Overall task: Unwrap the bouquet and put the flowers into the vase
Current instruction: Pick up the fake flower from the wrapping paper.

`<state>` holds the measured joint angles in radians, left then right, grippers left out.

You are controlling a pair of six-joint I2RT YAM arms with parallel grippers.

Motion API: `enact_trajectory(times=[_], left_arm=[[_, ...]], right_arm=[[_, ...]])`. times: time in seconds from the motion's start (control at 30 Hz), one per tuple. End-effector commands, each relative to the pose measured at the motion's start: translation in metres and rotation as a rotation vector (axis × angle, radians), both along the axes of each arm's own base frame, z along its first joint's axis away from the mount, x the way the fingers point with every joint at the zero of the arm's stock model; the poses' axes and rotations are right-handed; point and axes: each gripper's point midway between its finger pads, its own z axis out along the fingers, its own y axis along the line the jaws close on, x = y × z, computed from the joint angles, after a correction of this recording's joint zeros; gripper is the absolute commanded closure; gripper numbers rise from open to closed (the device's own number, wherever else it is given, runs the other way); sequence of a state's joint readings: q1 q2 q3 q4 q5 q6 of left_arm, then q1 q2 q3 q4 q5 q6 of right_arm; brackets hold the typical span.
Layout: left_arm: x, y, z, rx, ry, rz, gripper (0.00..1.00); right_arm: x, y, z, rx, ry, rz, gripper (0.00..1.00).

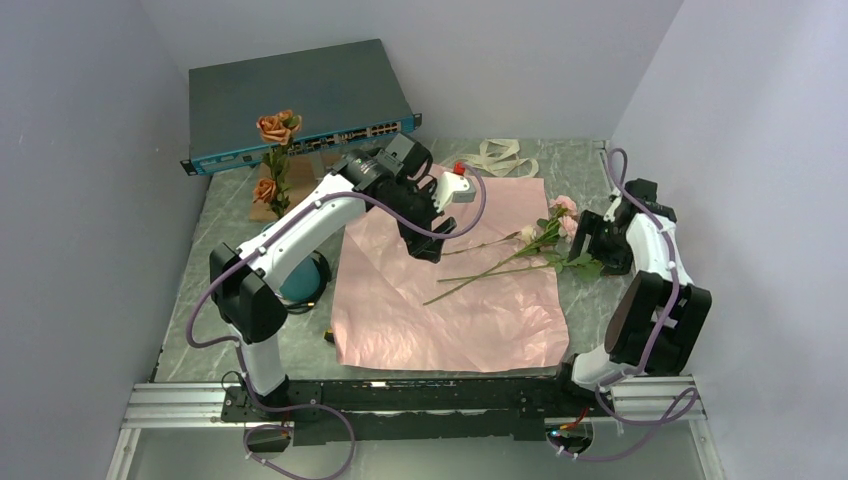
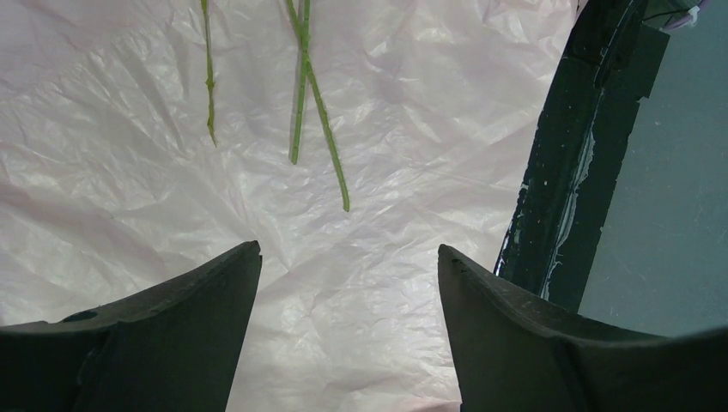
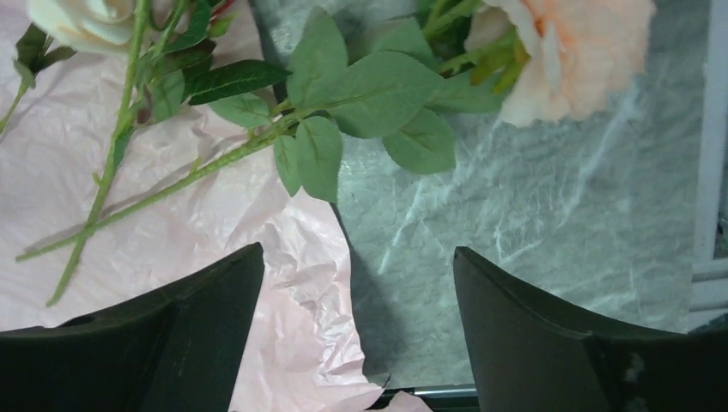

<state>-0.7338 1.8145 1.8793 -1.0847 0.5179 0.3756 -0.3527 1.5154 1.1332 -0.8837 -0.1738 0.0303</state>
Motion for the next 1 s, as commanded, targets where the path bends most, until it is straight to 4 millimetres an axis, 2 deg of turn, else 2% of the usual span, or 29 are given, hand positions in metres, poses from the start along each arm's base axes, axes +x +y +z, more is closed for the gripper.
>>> enact_trajectory(times=[0.0, 0.1, 0.27, 0.6, 0.73, 0.83, 0.97], left_arm=[[-0.007, 0.0, 0.026, -0.059, -0.038, -0.017, 0.19], [-0.008, 0.001, 0.026, -0.057, -0.04, -0.019, 0.18], [-0.009, 0.004, 0.027, -0.053, -0.045, -0.017, 0.16], [-0.013, 0.012, 0.023, -0.029, -0.047, -0.005, 0.15], [-0.013, 0.016, 0.021, -0.018, -0.051, 0.004, 0.14], [-0.015, 0.017, 0.019, -0.014, -0.048, 0.005, 0.14], [-0.014, 0.019, 0.018, -0.009, -0.055, 0.009, 0.14]], right_arm=[[0.022, -0.03, 0.012, -0.117, -0.104, -0.246, 0.13], [0.031, -0.048, 0.009, -0.171, -0.098, -0.358, 0.13], [0.046, -0.06, -0.005, -0.185, -0.104, -0.424, 0.13], [0.061, -0.054, -0.048, -0.103, 0.014, -0.433, 0.16], [0.062, -0.046, -0.056, -0.056, 0.037, -0.431, 0.26], [0.063, -0.041, -0.06, -0.025, 0.05, -0.432, 0.38], [0.064, -0.034, -0.054, 0.017, 0.039, -0.422, 0.55]])
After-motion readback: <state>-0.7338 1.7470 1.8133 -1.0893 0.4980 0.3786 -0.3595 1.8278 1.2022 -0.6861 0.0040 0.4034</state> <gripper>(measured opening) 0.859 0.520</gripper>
